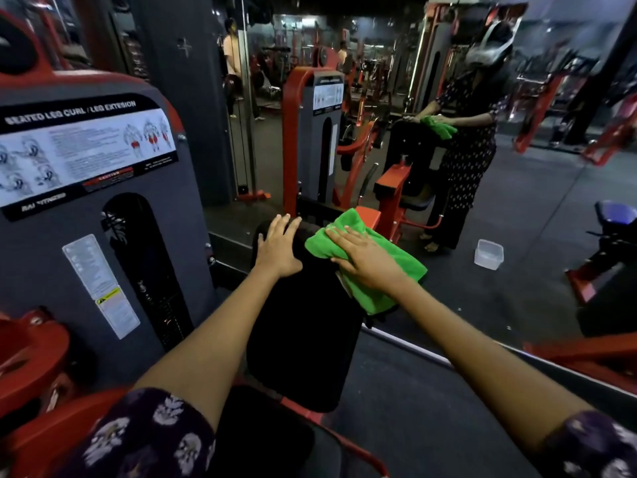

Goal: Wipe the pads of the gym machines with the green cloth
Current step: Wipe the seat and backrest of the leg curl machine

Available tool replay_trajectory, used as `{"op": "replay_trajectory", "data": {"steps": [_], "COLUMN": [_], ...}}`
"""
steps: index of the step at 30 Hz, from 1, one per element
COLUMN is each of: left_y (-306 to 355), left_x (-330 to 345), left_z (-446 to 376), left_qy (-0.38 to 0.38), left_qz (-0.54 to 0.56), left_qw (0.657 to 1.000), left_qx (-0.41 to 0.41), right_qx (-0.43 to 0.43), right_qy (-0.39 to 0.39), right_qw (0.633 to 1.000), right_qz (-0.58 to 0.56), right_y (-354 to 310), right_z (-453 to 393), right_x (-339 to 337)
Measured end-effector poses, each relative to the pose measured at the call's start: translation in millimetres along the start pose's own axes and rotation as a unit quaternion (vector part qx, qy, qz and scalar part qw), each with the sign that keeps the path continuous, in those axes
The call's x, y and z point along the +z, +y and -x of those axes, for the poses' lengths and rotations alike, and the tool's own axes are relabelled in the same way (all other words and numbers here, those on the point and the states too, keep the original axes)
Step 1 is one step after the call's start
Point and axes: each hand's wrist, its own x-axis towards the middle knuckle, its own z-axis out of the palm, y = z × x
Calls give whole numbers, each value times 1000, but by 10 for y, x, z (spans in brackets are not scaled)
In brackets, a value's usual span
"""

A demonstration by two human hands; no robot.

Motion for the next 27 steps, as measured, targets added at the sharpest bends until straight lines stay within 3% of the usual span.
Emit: {"op": "replay_trajectory", "data": {"steps": [6,11,15,18,27], "left_y": [-123,-189,-125,-151,-341], "left_x": [-141,-179,-192,-131,-130], "left_z": [-51,-12,8,6,-129], "left_qy": [-62,-56,-57,-36,58], "left_qz": [76,169,163,123,190], "left_qw": [995,984,985,991,978], "left_qx": [24,16,4,-31,-56], "right_qx": [-16,-43,-45,-50,-102], "right_qy": [-12,-43,-51,-59,-93], "right_qw": [998,997,998,994,989], "right_qz": [52,36,5,71,59], "right_y": [-175,-290,-74,-16,-156], "right_z": [-184,-394,-232,-332,-736], "right_x": [-37,-134,-166,-83,-75]}}
